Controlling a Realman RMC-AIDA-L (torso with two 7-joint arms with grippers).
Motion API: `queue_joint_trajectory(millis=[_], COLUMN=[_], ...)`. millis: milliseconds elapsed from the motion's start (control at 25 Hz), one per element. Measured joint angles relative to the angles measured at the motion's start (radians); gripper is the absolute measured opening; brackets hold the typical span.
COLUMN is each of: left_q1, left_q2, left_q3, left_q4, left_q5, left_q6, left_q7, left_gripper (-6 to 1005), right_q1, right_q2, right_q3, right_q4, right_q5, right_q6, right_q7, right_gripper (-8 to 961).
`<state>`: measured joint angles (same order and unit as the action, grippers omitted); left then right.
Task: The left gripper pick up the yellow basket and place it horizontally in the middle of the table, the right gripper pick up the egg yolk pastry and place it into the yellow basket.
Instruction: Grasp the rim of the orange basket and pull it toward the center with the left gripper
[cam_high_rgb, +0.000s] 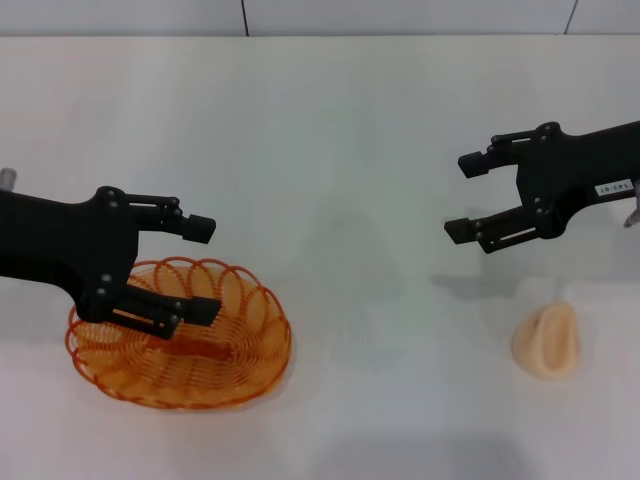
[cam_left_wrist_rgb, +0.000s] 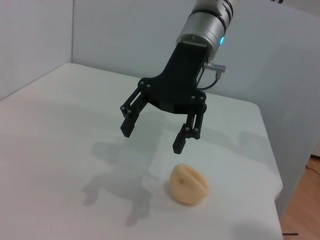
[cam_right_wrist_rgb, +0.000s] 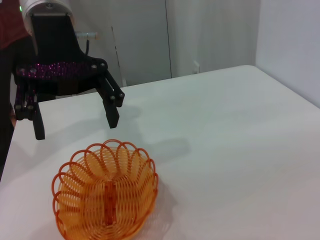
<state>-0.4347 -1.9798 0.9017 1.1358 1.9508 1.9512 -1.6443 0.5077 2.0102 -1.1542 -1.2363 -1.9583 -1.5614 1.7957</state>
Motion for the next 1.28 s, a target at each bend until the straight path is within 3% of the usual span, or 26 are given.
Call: queue_joint_trajectory(millis=[880,1160,1280], left_q1=[-0.009,-0.075,-0.097], left_q2=[0.004,0.029,0.028], left_q3=[0.000,-0.040,-0.081], left_q4=[-0.002,0.021,0.047], left_q5=[0.017,0.156,0.248], left_q6=[-0.005,-0.014,-0.018], left_q7=[-0.011,-0.221,-0.338], left_gripper=[850,841,837], right_q1=[-0.012,-0.018,-0.020], right_q2=[-0.001,0.000,0.001], right_q3=[0.009,0.010,0.011], right_q4=[-0.013,-0.014,-0.014], right_q5=[-0.014,-0.009,-0.005], right_q6=[-0.012,-0.008,0.000], right_q7=[0.011,0.011,0.009], right_gripper=[833,831,831])
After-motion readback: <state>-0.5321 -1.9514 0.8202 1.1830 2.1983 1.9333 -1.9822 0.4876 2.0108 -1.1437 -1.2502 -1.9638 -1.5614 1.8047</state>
